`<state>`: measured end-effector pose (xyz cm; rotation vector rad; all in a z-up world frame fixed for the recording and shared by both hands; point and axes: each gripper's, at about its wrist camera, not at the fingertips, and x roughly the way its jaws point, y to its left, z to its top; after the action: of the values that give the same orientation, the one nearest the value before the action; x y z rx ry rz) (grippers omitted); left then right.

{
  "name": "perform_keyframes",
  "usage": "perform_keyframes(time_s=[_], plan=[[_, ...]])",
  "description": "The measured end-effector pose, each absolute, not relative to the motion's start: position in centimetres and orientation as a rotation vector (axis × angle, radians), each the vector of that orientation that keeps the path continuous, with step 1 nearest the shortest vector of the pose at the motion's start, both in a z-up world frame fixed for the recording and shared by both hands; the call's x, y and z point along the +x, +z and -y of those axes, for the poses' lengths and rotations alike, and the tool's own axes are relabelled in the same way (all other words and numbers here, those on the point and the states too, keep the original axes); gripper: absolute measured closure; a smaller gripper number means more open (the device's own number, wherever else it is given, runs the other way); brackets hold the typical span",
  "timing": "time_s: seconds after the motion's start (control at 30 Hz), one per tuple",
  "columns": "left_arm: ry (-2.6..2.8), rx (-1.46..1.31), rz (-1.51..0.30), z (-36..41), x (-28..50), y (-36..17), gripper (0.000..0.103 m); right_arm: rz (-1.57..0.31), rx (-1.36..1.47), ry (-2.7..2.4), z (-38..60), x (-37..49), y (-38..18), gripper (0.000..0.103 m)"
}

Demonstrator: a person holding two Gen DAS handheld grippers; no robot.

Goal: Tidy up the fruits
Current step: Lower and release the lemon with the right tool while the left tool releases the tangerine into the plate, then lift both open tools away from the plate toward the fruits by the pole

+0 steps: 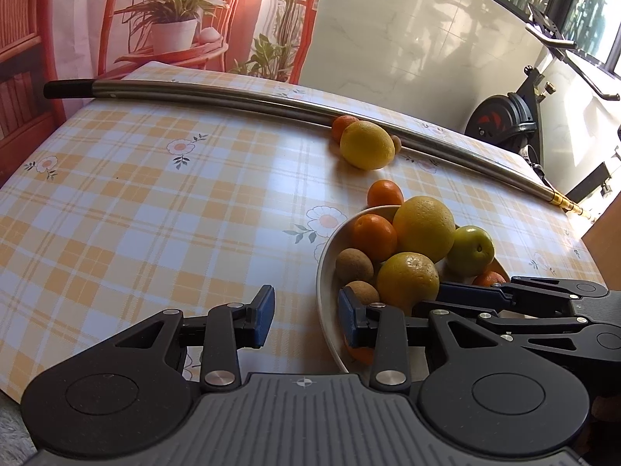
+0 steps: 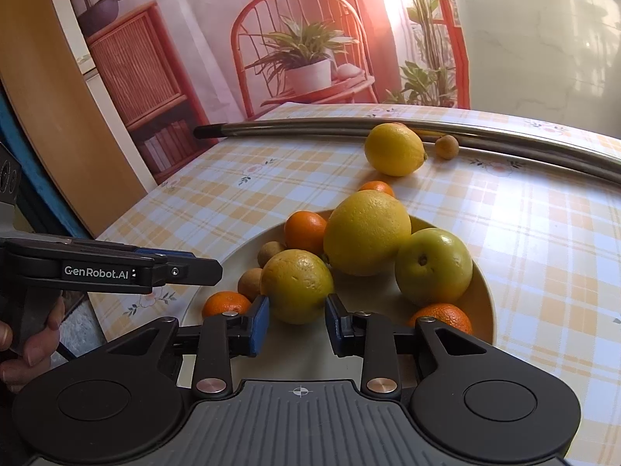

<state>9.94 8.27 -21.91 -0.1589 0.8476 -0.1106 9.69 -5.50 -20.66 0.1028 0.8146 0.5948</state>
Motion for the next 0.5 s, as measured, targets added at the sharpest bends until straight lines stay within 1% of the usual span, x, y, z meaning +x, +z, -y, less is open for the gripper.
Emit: perform_keyframes(time_s=[0.5], plan=[[-0.112,-0.154,-0.848,-8.11,9.83,-22.00,0.065,-0.808,0.114,0.605,4.93,10.44,-20.89,0.074]])
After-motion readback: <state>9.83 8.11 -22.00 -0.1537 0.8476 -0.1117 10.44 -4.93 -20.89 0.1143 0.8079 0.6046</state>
